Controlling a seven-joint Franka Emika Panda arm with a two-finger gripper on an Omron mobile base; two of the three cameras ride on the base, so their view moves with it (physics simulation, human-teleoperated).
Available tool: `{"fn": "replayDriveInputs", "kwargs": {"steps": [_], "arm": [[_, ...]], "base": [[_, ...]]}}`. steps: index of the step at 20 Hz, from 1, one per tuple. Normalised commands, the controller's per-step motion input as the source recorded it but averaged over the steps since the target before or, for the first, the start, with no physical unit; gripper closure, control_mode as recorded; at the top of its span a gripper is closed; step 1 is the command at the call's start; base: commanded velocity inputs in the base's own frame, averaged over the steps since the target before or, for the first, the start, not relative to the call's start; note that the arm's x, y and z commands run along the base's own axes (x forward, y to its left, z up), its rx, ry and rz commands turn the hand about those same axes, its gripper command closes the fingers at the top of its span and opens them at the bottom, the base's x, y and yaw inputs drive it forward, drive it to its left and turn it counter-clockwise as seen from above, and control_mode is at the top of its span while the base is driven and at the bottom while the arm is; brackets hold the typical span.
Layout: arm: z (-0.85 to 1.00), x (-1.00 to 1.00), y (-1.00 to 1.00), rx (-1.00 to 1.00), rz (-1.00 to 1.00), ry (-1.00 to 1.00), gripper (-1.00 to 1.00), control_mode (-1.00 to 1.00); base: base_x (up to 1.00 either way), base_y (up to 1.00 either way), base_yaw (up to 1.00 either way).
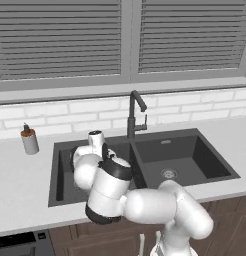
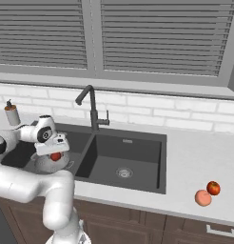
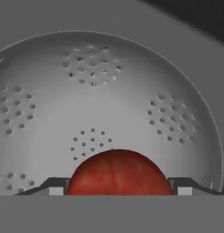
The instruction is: Put the colander in the sink, put the apple, peach, apple in the colander, and turn on the sink faucet and pour water over the colander.
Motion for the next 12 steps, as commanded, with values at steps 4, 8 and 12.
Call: {"fn": "replayDriveInputs", "kwargs": {"steps": [4, 8, 12], "arm": [[-0.36, 0.21, 0.12, 0.01, 0.05, 0.05, 1.00, -1.00], [-0.35, 0.17, 0.20, 0.00, 0.05, 0.01, 1.00, -1.00], [-0.32, 0.16, 0.17, 0.00, 0.06, 0.00, 1.00, -1.00]], "base": [[0.00, 0.00, 0.00], [0.00, 0.00, 0.00], [0.00, 0.00, 0.00]]}}
